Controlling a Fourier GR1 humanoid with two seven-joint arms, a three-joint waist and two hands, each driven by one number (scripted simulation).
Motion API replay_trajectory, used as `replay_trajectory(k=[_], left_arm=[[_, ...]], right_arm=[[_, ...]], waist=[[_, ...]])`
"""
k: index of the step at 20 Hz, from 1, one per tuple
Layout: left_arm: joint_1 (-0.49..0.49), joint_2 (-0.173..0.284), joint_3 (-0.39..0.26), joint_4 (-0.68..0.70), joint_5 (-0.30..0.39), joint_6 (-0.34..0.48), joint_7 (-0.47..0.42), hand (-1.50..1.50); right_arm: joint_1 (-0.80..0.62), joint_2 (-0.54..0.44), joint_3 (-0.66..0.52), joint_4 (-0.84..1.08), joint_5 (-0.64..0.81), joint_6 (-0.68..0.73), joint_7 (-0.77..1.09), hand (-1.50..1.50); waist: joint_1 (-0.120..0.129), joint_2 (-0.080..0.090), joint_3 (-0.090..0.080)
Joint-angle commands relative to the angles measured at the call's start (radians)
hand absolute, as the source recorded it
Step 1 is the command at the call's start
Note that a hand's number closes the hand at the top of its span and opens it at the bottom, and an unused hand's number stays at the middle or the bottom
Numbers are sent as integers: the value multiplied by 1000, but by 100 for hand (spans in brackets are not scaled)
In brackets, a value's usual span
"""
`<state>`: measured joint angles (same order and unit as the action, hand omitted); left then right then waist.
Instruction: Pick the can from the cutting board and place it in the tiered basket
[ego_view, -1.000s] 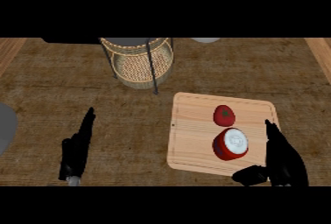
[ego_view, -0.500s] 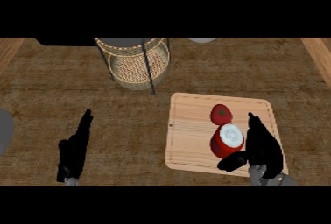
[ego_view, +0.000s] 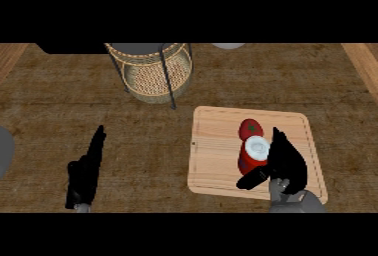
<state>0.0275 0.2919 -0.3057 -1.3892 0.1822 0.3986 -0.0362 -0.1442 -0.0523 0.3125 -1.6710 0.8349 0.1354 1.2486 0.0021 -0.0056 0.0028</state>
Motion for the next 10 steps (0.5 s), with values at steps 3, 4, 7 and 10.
replay_trajectory(k=[3,4,7,10], left_arm=[[-1,-46,-7,36,-12,21,9,0],[20,0,13,26,13,-31,10,0],[-1,-33,17,74,3,-25,-17,0],[4,-9,29,1,-3,-21,46,0]], right_arm=[[21,50,21,-13,38,65,233,-150],[-30,51,-6,-6,35,86,239,150],[-2,51,1,31,66,64,178,150],[-26,51,-60,97,68,39,59,150]], waist=[[-8,4,-4],[0,4,-5],[-4,7,-4],[2,6,-3]])
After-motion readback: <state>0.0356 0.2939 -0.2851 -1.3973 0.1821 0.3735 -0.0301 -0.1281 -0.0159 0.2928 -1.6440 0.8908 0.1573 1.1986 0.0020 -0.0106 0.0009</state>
